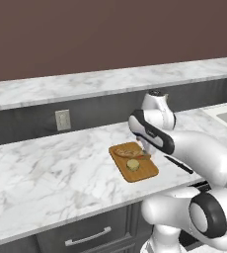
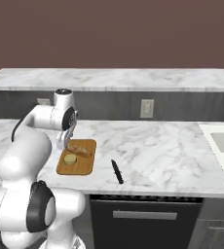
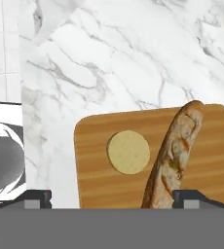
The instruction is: Retrieve the sausage and cheese from the fridge and place them on the cutting board on the counter.
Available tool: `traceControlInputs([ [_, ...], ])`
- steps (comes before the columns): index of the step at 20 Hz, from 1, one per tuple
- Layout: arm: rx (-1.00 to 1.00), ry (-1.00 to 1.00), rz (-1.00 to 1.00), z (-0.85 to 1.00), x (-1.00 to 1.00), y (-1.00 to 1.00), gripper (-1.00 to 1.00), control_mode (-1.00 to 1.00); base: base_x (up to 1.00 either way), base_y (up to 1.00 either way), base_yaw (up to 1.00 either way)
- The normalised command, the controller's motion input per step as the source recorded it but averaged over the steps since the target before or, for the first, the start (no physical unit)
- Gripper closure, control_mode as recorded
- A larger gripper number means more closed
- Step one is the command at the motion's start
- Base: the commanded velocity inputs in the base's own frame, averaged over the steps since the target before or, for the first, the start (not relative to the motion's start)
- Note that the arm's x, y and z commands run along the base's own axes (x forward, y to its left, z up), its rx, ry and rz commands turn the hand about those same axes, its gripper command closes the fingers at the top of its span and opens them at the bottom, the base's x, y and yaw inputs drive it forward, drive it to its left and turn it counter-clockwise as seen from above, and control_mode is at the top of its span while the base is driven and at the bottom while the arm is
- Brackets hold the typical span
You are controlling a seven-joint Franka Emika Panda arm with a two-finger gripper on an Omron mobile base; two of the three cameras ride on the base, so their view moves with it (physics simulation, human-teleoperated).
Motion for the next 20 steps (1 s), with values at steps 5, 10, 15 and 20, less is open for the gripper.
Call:
traceControlInputs([
  [5, 0.08, -0.08, -0.64, 0.41, -0.21, 0.0, -1.0, -1.0, 0.0, 0.0, 0.0],
  [10, 0.0, -0.04, -0.93, 0.04, -0.22, 0.01, -1.0, -1.0, 0.0, 0.0, 0.0],
  [15, 0.0, -0.08, -0.7, 0.15, -0.3, -0.08, -1.0, -1.0, 0.0, 0.0, 0.0],
  [20, 0.01, -0.1, -0.4, 0.52, -0.35, -0.26, -1.0, -1.0, 0.0, 0.0, 0.0],
])
